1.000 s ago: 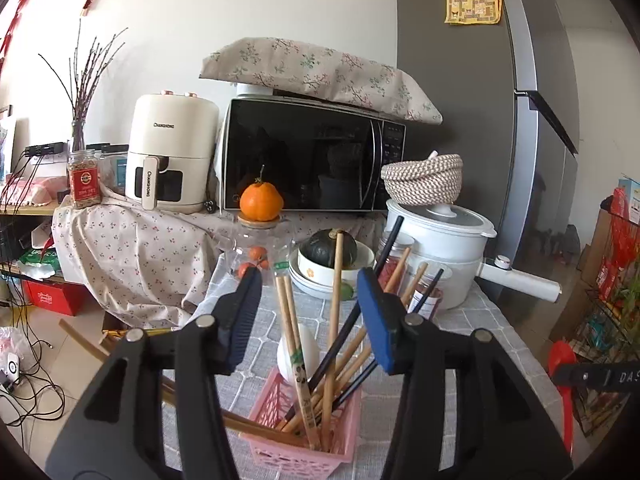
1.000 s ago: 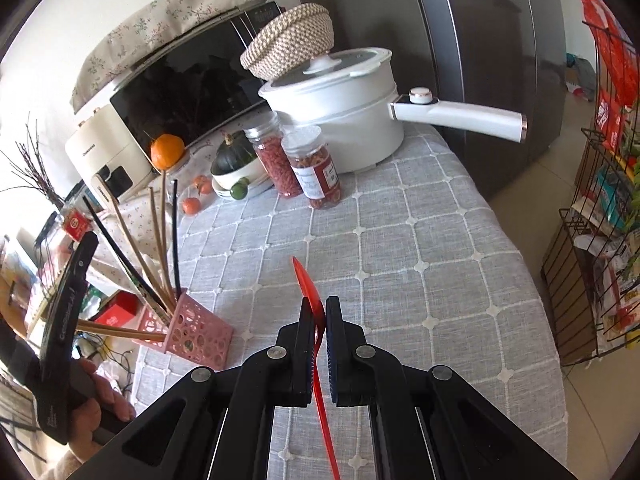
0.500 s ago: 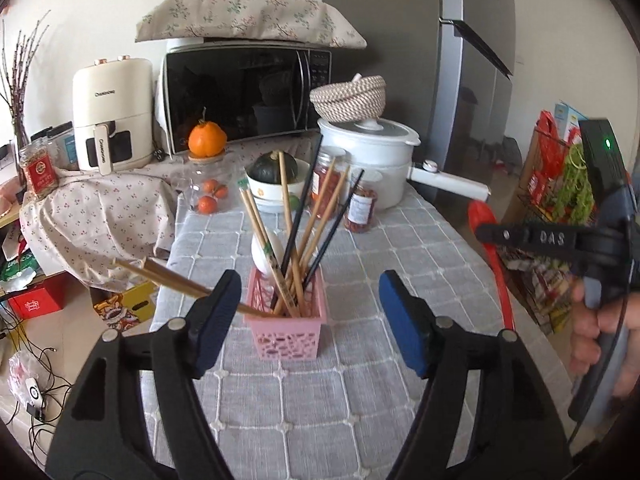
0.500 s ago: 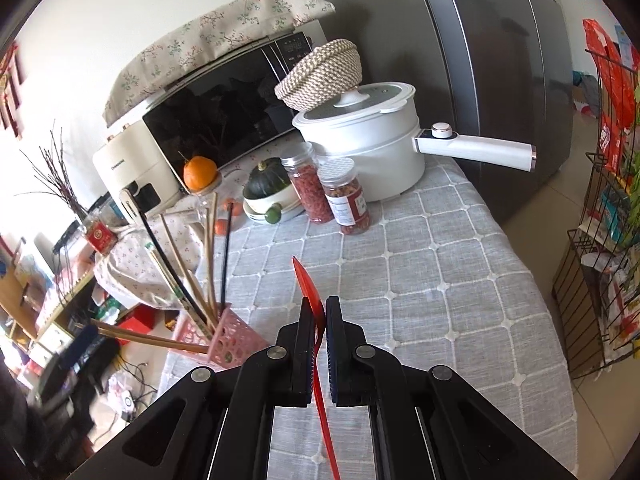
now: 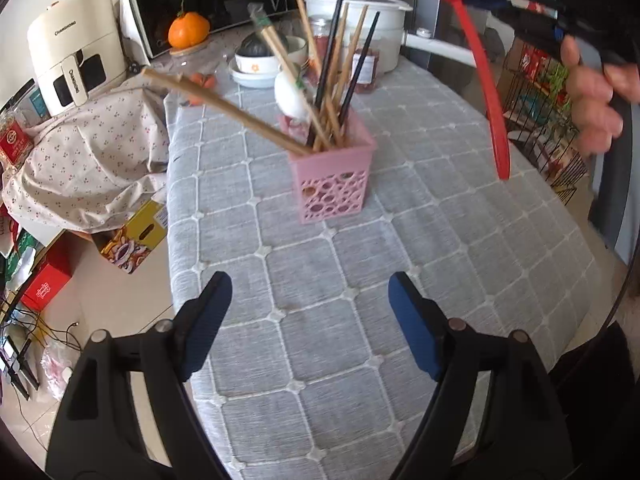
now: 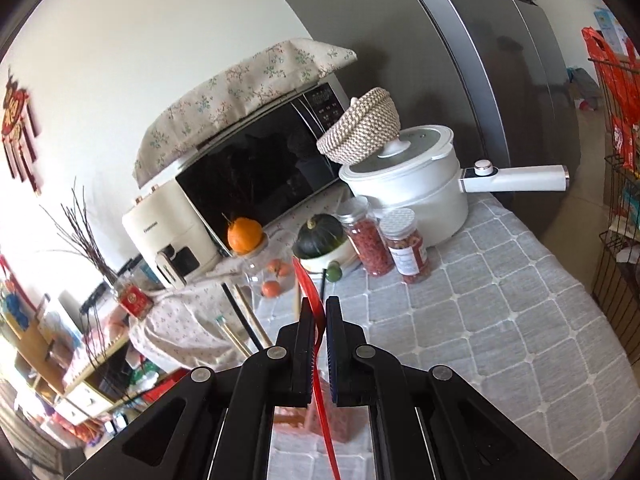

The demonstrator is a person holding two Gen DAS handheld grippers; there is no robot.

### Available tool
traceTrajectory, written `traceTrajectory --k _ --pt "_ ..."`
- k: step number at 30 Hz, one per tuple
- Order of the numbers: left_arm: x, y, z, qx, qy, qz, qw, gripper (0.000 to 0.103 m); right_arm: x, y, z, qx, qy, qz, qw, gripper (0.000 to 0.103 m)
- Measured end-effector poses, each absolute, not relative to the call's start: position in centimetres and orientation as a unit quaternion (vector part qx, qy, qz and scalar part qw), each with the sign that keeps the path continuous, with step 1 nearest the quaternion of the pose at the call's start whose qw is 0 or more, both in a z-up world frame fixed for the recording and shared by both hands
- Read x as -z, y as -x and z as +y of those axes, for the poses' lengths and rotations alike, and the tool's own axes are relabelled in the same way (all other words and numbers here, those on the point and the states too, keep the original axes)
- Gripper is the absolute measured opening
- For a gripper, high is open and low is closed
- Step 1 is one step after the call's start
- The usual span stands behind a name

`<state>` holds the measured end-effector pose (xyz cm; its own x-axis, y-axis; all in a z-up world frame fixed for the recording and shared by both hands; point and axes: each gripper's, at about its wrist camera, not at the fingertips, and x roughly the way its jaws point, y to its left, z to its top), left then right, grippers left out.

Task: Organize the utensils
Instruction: 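Insert the red spoon into the pink basket and open the right gripper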

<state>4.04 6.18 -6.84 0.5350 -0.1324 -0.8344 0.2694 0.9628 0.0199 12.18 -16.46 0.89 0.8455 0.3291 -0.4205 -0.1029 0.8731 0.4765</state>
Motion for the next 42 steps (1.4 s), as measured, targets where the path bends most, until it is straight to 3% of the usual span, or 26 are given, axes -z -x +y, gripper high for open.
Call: traceTrajectory --k 8,13,19,29,34,37,40,42 --pt "7.7 -3.1 8.5 0.131 -0.075 0.482 0.863 0.081 1.0 -11.6 -12.7 -0.097 -0.262 0.119 0.953 0.005" --pt "8.8 -2.9 8.9 0.130 -0.124 0.488 0.854 0.081 2.2 -12.7 -11.7 -0.086 -0.284 0.086 0.951 0.005" --pt "9.6 -3.2 10.0 0.138 -0.116 0.505 0.844 0.081 2.0 -12.5 -9.8 -0.061 -0.238 0.025 0.969 0.005" --pt "10.0 -4.3 10.9 0.118 -0.094 0.511 0.846 0.081 5.1 -12.8 -8.5 -0.034 -0.219 0.013 0.975 0.005" --pt "9.6 -4.3 10.6 0.118 -0.090 0.506 0.850 0.081 7.7 -13.0 -8.6 -0.035 -0.229 0.063 0.971 0.009" --pt "9.2 -4.4 10.4 0.116 -0.082 0.501 0.854 0.081 7.7 -12.7 -9.1 -0.041 -0.241 0.083 0.966 0.013" --pt "8.6 -4.5 10.2 0.112 -0.070 0.492 0.861 0.081 6.1 -12.0 -9.2 -0.055 -0.226 0.088 0.968 0.031" --pt "8.2 -4.6 9.9 0.108 -0.062 0.486 0.865 0.081 4.9 -11.4 -9.3 -0.058 -0.213 0.096 0.971 0.036"
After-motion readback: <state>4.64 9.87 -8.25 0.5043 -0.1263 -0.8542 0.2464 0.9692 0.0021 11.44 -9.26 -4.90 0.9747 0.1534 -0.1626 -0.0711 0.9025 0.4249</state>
